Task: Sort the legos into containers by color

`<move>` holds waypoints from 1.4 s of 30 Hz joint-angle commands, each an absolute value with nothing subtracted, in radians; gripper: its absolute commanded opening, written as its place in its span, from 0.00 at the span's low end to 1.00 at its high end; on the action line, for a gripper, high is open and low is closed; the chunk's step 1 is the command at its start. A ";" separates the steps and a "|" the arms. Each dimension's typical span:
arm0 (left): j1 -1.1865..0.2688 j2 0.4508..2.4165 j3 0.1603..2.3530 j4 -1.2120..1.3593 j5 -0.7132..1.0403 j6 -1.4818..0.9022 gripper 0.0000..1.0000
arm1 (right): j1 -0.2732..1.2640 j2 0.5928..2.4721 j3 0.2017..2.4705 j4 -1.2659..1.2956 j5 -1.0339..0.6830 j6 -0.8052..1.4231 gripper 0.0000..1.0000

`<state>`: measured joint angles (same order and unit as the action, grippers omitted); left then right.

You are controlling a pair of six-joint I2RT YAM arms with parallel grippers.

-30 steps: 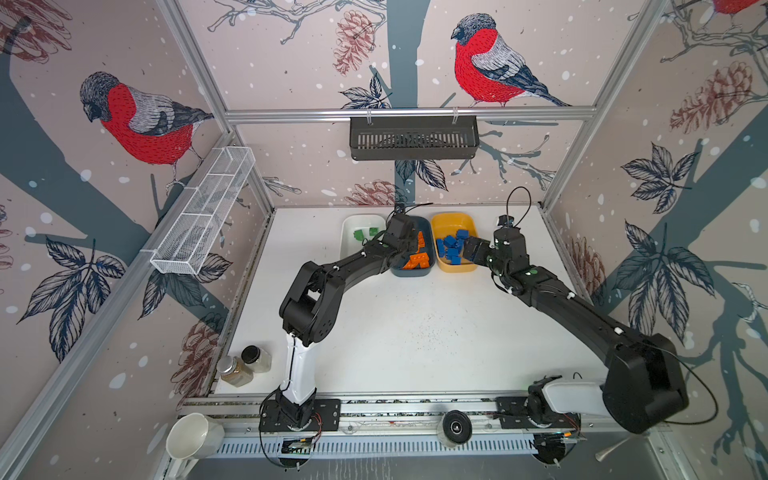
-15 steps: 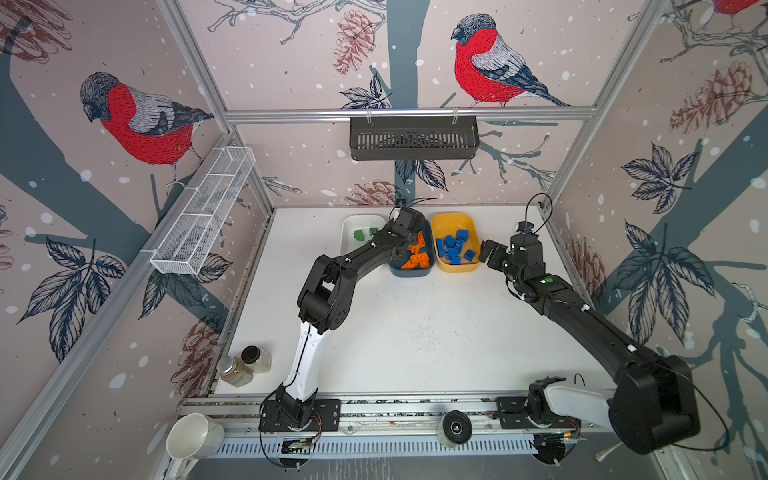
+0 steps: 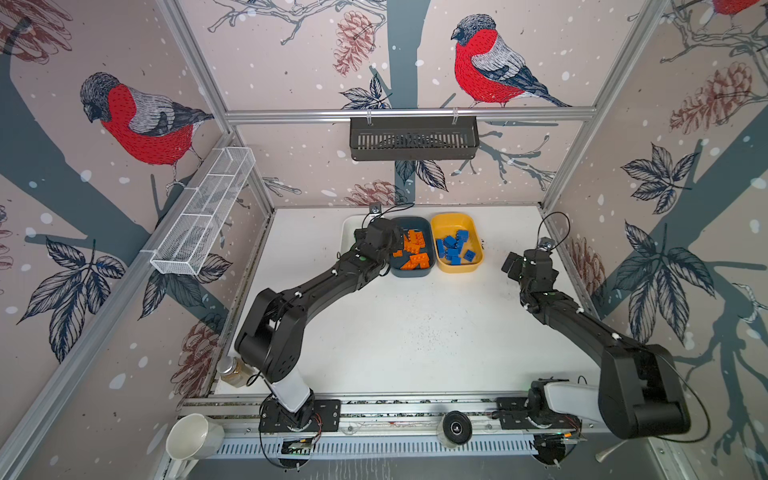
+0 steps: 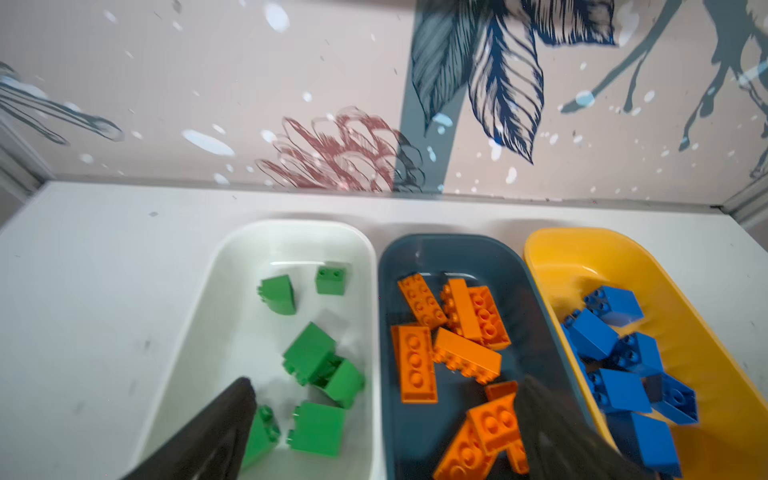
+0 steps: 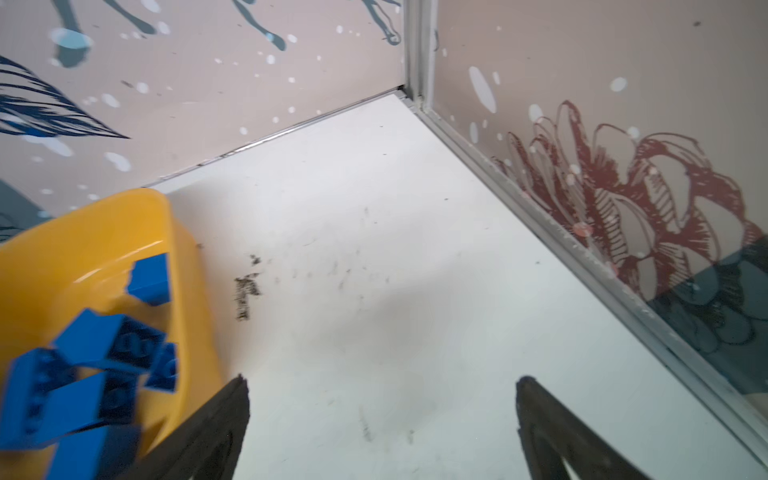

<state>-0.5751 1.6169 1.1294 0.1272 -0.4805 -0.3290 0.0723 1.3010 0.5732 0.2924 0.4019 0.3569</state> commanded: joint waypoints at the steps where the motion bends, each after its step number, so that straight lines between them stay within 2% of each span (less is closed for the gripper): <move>1: -0.535 1.526 1.016 0.233 -0.622 -0.297 0.97 | 0.044 1.328 0.507 0.569 0.420 0.245 0.99; 7: -0.354 1.389 0.789 0.270 -0.723 -0.323 0.96 | 0.002 1.424 0.401 0.855 0.269 0.146 0.99; 10: -0.238 1.366 0.669 0.395 -0.699 -0.274 0.96 | -0.001 1.478 0.340 0.993 0.119 0.094 1.00; 14: -0.144 1.362 0.518 0.591 -0.673 -0.221 0.97 | -0.006 1.478 0.256 1.137 0.018 0.054 0.99; 20: -0.080 1.469 0.388 0.921 -0.455 -0.071 0.97 | 0.015 1.503 0.229 1.210 0.153 0.081 0.99; 27: -0.068 1.507 0.314 1.115 -0.348 -0.036 0.98 | 0.018 1.500 0.235 1.193 0.167 0.084 0.99; 31: -0.066 1.572 0.210 1.387 -0.317 -0.015 0.98 | 0.021 1.500 0.235 1.195 0.172 0.083 1.00; 33: -0.063 1.537 0.241 1.254 -0.330 -0.042 0.99 | 0.022 1.500 0.235 1.193 0.174 0.083 0.99; 36: -0.063 1.570 0.220 1.354 -0.328 -0.025 0.99 | 0.025 1.500 0.237 1.193 0.177 0.081 0.99; 42: -0.063 1.563 0.224 1.333 -0.329 -0.031 0.98 | 0.021 1.505 0.244 1.183 0.171 0.084 0.99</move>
